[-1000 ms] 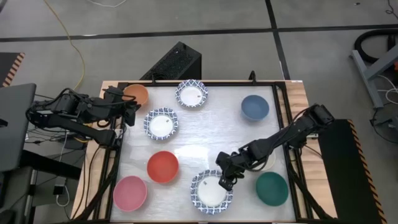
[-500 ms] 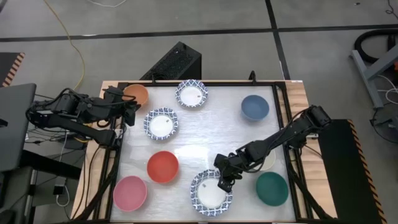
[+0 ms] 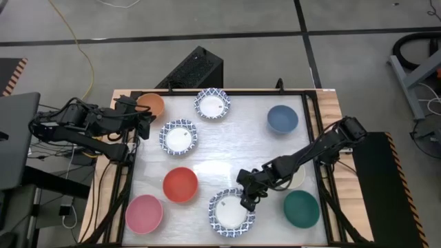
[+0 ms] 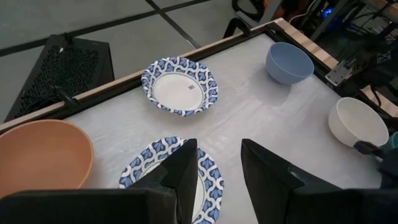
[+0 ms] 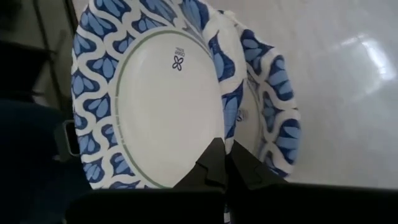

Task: Nest bowls inside each other by size order
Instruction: Stack the white patterned bowl on top of the white patterned bowl

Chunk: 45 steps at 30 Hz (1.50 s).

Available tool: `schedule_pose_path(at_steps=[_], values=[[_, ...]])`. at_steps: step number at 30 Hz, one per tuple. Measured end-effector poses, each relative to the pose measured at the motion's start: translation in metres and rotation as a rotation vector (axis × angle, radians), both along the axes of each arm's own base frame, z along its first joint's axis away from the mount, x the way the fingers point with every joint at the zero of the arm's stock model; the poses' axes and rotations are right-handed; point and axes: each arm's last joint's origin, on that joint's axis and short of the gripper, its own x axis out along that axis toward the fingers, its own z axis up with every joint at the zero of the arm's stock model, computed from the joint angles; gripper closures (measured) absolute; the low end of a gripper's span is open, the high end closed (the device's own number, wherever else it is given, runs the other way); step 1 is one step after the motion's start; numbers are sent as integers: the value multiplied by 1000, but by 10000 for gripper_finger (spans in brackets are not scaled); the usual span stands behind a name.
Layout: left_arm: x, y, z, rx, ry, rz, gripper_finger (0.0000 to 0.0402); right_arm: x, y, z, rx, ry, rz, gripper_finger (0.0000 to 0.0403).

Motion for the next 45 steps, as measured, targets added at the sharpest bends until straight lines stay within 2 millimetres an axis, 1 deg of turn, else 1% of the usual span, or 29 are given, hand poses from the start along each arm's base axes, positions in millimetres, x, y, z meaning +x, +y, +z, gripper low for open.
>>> schedule_pose_path(at_steps=[4,9,12,15,17,25,30,33,37,39,42,45], values=[[0,0,0,0,0,0,289,-2,1,-5,33,2,-31,391],[0,0,0,3,-1,5,289,-4,0,-3,30,14,-35,391],[0,0,0,-2,-5,9,289,-9,-3,-2,23,57,-51,391],[0,0,0,-8,-10,14,289,-11,-6,-4,21,94,-64,385],[0,0,0,-8,-10,14,289,-11,-6,-3,28,88,-57,376],[0,0,0,-9,-11,15,289,-8,-12,-2,69,107,-38,317],[0,0,0,-4,-5,8,289,-6,-18,-2,83,111,-32,256],[1,-1,0,6,18,-32,289,-5,-22,-2,83,108,-27,215],[7,-2,-3,22,64,-85,275,-2,-28,-1,85,102,-23,172],[12,-4,-4,33,99,-120,262,0,-30,1,82,90,-22,162],[23,-6,-8,48,157,-171,240,3,-34,5,72,79,-16,159],[33,-8,-13,54,197,-174,225,6,-40,12,48,82,-3,159]])
